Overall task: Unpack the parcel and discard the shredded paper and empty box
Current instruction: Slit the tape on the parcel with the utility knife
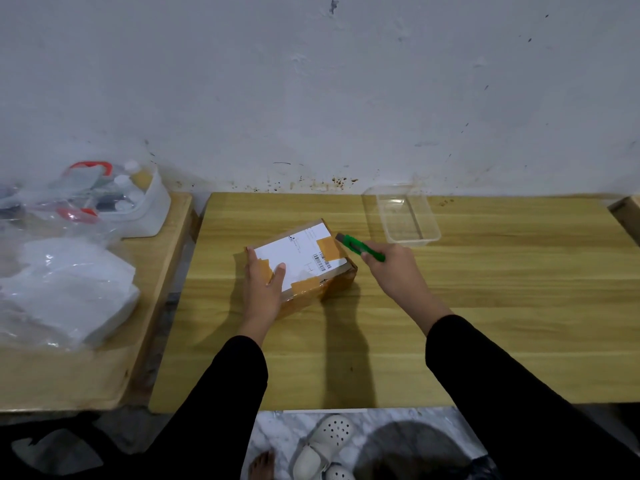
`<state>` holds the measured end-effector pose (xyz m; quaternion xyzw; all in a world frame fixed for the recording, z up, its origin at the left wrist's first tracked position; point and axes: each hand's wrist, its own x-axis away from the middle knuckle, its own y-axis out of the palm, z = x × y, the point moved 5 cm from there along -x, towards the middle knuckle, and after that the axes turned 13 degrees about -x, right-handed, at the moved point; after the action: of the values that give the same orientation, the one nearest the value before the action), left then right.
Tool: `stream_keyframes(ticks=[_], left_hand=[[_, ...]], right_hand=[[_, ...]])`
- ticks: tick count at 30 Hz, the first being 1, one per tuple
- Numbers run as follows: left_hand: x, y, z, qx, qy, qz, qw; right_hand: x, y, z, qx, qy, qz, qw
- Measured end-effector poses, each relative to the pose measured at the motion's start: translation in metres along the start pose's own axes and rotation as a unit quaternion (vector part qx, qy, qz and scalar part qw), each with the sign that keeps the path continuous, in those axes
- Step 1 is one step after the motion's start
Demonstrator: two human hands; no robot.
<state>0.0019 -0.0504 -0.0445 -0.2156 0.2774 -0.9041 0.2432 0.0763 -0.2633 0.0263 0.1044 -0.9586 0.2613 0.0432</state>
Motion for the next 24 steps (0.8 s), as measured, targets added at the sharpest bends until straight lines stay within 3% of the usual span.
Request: stream_keyframes(ticks=[13, 24], left_hand=[[-0.001, 0.001, 0.000, 0.031, 0.002, 0.002, 1.000], [0.003, 0.003, 0.003, 0.018, -0.019, 0.027, 0.999]], right_hand=[[-0.017, 0.007, -0.010, -0.009, 0.016, -0.033, 0.999], [-0.024, -0.004, -0.008, 0.021, 0.084, -0.087, 0.992]])
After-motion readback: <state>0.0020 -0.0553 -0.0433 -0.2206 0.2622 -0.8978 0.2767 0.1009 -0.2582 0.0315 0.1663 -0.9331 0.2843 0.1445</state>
